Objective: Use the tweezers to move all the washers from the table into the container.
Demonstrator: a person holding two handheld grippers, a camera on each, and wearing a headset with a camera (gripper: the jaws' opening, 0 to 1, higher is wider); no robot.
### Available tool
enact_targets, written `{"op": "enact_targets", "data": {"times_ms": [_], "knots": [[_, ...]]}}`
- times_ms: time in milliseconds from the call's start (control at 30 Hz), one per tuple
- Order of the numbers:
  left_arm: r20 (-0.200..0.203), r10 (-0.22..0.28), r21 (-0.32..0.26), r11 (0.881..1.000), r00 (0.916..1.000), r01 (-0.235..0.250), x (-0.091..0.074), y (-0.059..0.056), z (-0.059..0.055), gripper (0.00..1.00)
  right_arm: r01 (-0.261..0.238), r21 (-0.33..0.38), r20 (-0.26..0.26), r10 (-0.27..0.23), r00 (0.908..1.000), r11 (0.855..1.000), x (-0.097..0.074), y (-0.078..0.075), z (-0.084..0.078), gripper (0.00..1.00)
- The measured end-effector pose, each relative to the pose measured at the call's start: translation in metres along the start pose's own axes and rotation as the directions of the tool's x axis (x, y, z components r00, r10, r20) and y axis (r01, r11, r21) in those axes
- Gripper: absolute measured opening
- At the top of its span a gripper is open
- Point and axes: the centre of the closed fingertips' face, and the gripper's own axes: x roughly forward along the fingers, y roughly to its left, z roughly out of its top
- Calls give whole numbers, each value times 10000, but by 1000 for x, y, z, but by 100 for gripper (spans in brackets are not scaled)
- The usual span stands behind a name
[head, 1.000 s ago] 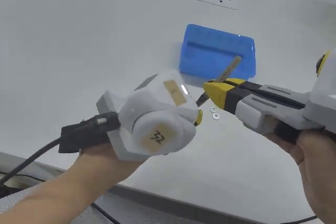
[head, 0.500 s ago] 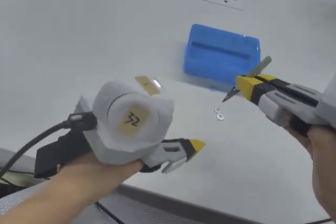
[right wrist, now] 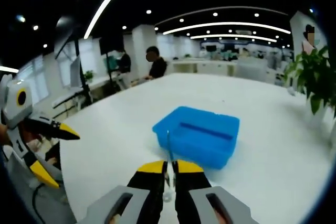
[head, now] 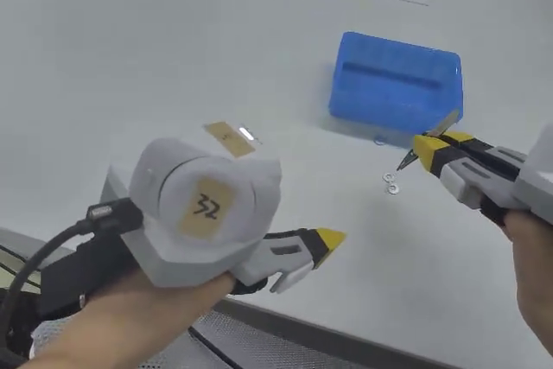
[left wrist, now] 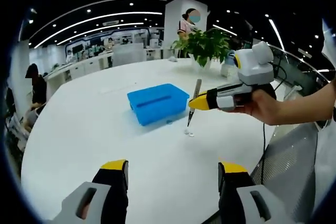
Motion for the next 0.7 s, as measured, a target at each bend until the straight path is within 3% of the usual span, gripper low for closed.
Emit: {"op": "enact_targets", "data": {"times_ms": [333, 700], "knots": [[-174, -50, 128, 9999, 9998, 52, 1, -2, -2, 70, 47, 265, -31, -46, 10000, 9996, 5, -4, -8, 3], [-325, -66, 161, 9998, 9994, 71, 4, -2, -6, 72, 5, -179, -83, -6, 10000, 9998, 6, 0, -12, 3]]}}
